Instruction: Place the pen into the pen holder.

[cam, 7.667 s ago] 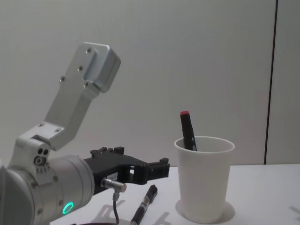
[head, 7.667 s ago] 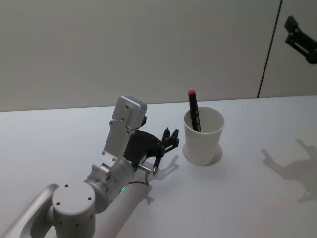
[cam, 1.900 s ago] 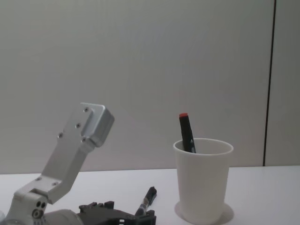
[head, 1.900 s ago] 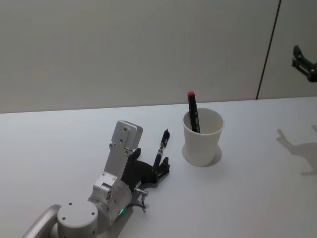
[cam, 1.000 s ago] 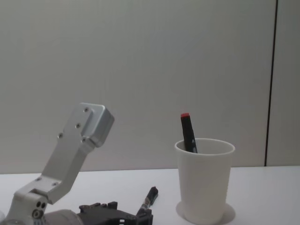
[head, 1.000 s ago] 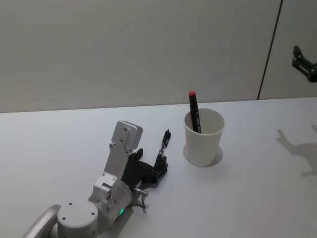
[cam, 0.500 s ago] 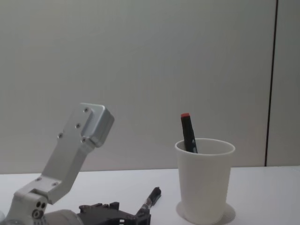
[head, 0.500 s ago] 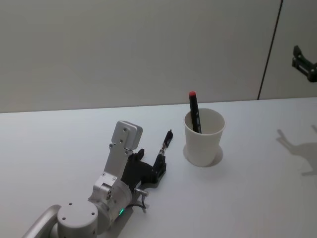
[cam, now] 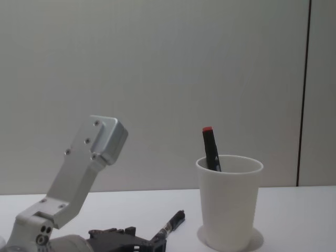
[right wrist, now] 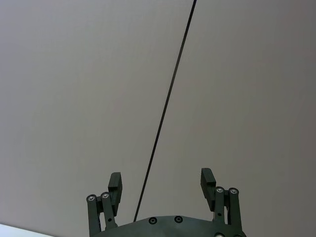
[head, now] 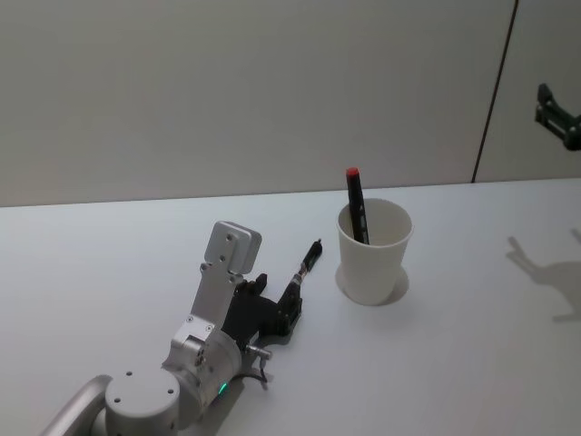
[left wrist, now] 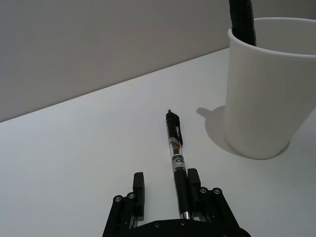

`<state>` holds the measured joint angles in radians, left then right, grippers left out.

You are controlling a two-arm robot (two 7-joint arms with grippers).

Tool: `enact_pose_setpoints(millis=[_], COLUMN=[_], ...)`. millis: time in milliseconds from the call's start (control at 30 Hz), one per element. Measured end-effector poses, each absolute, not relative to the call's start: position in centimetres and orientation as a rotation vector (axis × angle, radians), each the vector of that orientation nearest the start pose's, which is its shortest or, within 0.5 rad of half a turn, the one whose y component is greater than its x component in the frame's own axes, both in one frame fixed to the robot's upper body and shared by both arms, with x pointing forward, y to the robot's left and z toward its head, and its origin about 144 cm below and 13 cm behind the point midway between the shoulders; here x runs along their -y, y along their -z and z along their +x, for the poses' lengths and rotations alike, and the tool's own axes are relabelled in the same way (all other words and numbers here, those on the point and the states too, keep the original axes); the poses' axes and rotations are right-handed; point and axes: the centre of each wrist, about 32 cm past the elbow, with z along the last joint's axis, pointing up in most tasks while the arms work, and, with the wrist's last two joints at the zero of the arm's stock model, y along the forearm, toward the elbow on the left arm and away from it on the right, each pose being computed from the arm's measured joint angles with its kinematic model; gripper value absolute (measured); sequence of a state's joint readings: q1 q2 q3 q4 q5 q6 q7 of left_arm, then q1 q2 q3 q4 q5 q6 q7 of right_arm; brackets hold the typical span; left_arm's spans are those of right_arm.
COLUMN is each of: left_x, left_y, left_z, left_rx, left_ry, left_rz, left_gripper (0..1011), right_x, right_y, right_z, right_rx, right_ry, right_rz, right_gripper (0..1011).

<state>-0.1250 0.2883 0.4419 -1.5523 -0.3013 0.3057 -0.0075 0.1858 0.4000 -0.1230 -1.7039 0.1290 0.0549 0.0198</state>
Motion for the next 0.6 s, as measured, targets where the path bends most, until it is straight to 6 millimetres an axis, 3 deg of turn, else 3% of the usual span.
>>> enact_pose_setpoints(millis=[600], left_x=[-17.95], left_y=[-114.55], left_z=[46.63], left_rx=[-0.182], left_ry=[-1.137], left_rz=[0.300], left_gripper=[403], right_x=[29.04], right_y=[-125.30], right_z=[49.66], right_rx=[0.389], right_ry=[1.412], right_rz=[-0.044], right_gripper=[1001])
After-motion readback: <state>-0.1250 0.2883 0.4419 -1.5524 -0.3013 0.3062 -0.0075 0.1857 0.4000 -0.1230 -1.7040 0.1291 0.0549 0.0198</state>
